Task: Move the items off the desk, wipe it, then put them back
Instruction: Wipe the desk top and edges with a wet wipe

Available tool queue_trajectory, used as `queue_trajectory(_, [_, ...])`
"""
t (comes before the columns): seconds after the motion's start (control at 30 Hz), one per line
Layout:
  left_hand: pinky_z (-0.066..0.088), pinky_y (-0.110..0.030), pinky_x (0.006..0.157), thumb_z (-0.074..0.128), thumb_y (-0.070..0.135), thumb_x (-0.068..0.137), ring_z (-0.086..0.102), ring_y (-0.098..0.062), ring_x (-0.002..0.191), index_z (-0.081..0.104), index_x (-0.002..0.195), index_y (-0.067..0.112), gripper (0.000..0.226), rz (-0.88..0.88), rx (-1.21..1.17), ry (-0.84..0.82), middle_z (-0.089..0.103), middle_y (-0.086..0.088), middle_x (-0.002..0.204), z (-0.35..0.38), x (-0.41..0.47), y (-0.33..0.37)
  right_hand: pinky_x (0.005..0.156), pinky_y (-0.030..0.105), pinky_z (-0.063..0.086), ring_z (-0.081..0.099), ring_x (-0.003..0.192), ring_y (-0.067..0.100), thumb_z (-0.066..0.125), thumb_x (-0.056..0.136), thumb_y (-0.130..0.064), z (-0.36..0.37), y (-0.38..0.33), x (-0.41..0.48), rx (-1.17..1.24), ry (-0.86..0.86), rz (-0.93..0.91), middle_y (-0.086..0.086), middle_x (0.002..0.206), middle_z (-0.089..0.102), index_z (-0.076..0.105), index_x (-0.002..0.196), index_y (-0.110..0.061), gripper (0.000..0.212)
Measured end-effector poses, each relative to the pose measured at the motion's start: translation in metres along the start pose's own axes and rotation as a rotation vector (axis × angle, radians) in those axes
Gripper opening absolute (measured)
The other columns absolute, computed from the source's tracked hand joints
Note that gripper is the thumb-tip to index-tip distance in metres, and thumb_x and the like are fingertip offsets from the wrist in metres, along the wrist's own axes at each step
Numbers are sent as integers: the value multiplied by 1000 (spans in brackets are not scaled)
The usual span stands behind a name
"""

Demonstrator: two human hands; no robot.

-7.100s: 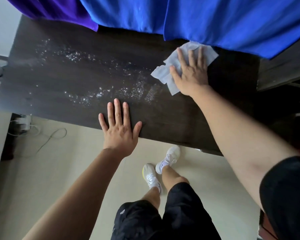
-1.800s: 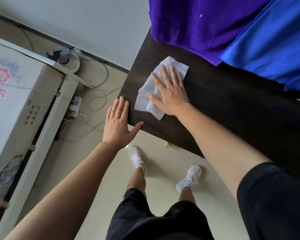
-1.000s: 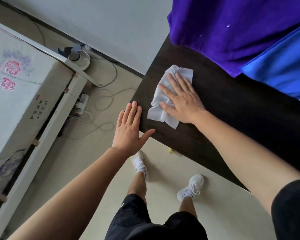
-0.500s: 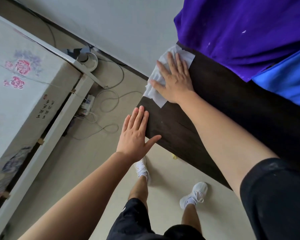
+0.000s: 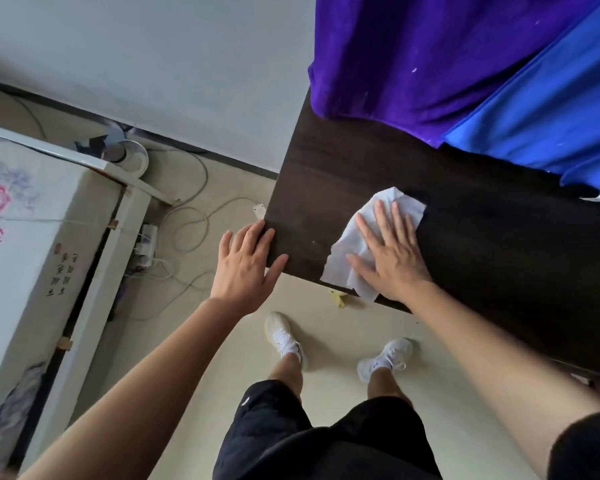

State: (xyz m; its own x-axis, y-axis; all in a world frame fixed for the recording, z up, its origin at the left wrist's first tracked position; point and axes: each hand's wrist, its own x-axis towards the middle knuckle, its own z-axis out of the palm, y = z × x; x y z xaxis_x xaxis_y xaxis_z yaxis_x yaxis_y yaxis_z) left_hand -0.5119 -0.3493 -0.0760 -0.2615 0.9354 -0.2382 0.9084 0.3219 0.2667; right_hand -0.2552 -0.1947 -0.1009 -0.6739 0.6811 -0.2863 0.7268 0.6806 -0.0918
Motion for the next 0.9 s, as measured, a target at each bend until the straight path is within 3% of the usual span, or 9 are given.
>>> queue_trajectory(0.07, [20, -52, 117, 26, 54, 99, 33, -31, 140, 48, 142, 13, 63, -29, 4, -12, 42, -11, 150, -4, -3, -22, 123, 56, 11, -2, 155, 37, 28, 97, -69, 3, -43, 12, 13, 16, -98, 14, 168, 3, 19, 160, -27, 77])
queue_trajectory(0.3, [19, -49, 115, 28, 51, 102, 25, -32, 145, 52, 138, 13, 57, -121, -35, -76, 35, -16, 154, -3, -19, -56, 124, 53, 1, -17, 153, 34, 19, 97, -71, -12, -132, 83, 2, -18, -147, 12, 167, -16, -4, 161, -32, 78])
queue_trajectory(0.4, [20, -49, 116, 35, 50, 101, 22, -31, 146, 49, 141, 16, 54, -194, -129, -92, 34, -14, 155, 1, -10, -47, 125, 52, 0, -20, 153, 32, 15, 96, -73, -16, -114, 90, -26, -27, -139, 11, 166, -20, -12, 159, -33, 79])
queue_trajectory(0.47, [19, -49, 117, 34, 54, 100, 19, -30, 147, 44, 145, 19, 58, -201, -154, -116, 31, -13, 156, 5, -1, -37, 125, 51, -3, -19, 153, 31, 15, 96, -75, -16, -82, 78, -4, -24, -16, 9, 167, -20, -13, 159, -34, 80])
queue_trajectory(0.6, [16, -48, 118, 31, 57, 100, 17, -29, 148, 37, 149, 20, 62, -192, -156, -127, 29, -12, 157, 9, 11, -30, 125, 52, 6, -15, 154, 32, 15, 95, -76, -11, -21, 31, -30, -48, 173, 8, 168, -18, -13, 159, -34, 81])
queue_trajectory(0.7, [17, -48, 118, 31, 61, 98, 17, -28, 148, 35, 149, 18, 67, -223, -162, -134, 28, -11, 158, 7, 11, -35, 124, 56, 7, -12, 154, 36, 15, 94, -74, -7, -24, 11, 11, -56, 217, 10, 168, -15, -5, 161, -31, 81])
queue_trajectory(0.8, [18, -49, 117, 31, 62, 97, 16, -28, 148, 35, 148, 16, 69, -254, -157, -133, 27, -11, 158, 2, 5, -47, 123, 58, 5, -9, 154, 39, 22, 95, -72, -4, -62, 22, 60, -24, 102, 12, 169, -7, 9, 161, -30, 80])
queue_trajectory(0.9, [18, -50, 117, 35, 55, 99, 17, -29, 148, 36, 148, 15, 64, -307, -138, -103, 27, -12, 158, -6, 1, -63, 124, 55, 2, -11, 154, 36, 22, 97, -72, -8, -102, 60, 56, -9, -70, 11, 168, -8, 7, 161, -33, 76])
